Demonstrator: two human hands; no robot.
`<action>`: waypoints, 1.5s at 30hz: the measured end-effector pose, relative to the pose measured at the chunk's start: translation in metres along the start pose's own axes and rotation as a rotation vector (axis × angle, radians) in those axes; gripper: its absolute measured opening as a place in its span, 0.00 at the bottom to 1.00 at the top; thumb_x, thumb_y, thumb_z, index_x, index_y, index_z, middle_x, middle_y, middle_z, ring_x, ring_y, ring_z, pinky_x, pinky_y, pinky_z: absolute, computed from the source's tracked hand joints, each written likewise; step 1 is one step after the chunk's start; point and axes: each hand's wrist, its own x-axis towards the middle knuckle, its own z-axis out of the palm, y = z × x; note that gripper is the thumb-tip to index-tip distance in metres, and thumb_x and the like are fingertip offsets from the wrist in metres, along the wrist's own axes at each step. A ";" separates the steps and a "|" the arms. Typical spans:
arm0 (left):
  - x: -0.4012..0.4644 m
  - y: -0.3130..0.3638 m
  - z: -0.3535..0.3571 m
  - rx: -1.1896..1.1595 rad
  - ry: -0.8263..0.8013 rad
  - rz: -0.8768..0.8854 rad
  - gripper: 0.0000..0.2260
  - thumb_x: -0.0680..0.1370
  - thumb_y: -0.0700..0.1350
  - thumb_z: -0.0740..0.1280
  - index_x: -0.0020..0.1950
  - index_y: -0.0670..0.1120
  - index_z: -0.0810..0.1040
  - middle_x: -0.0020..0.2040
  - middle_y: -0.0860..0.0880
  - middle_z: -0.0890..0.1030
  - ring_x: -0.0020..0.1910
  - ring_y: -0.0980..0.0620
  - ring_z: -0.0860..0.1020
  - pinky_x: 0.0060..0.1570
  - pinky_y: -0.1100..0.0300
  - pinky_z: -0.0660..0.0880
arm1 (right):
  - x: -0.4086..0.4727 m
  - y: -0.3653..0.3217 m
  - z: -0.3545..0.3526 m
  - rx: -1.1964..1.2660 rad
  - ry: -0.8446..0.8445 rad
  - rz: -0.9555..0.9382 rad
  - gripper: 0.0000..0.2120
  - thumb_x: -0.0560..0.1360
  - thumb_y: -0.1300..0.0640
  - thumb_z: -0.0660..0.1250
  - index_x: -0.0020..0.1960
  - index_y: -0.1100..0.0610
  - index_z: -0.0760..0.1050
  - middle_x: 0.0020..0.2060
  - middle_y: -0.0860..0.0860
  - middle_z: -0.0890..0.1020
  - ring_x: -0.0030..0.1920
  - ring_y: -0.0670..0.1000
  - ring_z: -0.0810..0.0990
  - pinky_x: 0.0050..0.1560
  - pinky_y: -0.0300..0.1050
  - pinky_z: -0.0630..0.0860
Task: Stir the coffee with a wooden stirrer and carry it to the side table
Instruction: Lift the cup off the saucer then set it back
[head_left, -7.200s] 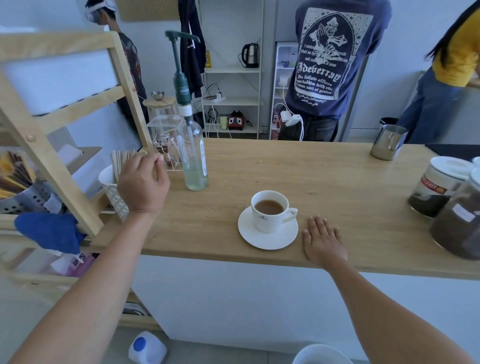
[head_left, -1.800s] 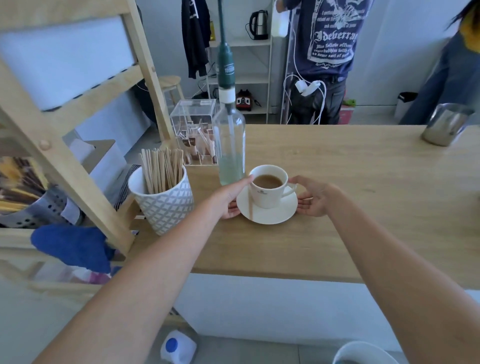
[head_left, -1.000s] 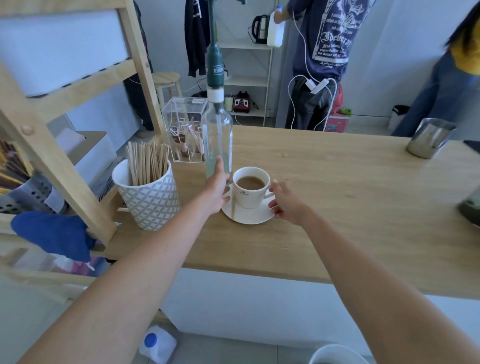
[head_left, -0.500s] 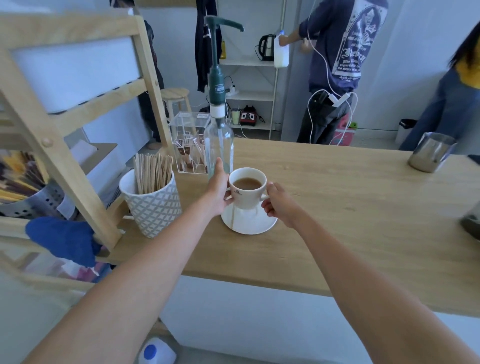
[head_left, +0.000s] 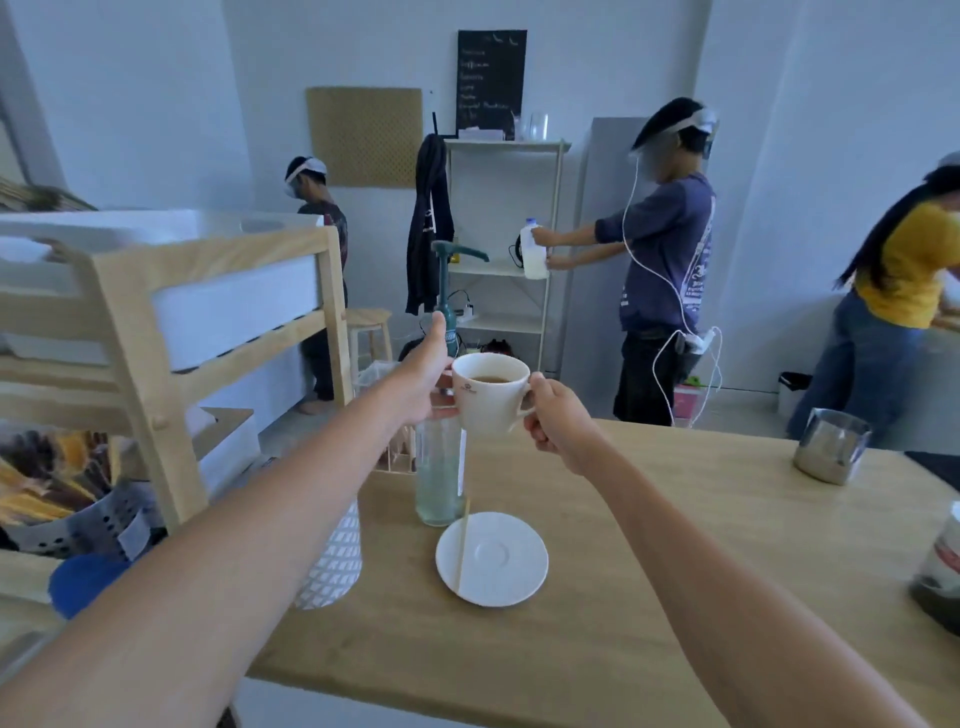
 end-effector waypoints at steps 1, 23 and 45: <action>-0.008 0.031 -0.005 0.022 -0.005 0.068 0.37 0.76 0.70 0.42 0.51 0.41 0.76 0.53 0.41 0.78 0.49 0.46 0.76 0.46 0.54 0.75 | 0.004 -0.030 -0.003 -0.005 -0.005 -0.062 0.17 0.82 0.50 0.47 0.46 0.57 0.70 0.30 0.52 0.69 0.27 0.48 0.62 0.28 0.39 0.60; 0.012 0.150 -0.016 0.774 0.275 0.477 0.27 0.82 0.58 0.45 0.74 0.45 0.63 0.74 0.44 0.65 0.74 0.44 0.61 0.71 0.48 0.59 | 0.032 -0.089 -0.009 -0.045 0.062 0.001 0.21 0.82 0.48 0.48 0.67 0.57 0.69 0.32 0.52 0.70 0.27 0.47 0.64 0.24 0.38 0.63; 0.067 0.143 -0.004 1.176 0.159 0.293 0.42 0.66 0.77 0.33 0.77 0.62 0.50 0.80 0.49 0.42 0.78 0.44 0.39 0.73 0.36 0.39 | 0.051 -0.087 -0.019 0.081 0.024 -0.048 0.15 0.81 0.50 0.51 0.42 0.54 0.71 0.29 0.52 0.67 0.25 0.47 0.61 0.22 0.38 0.61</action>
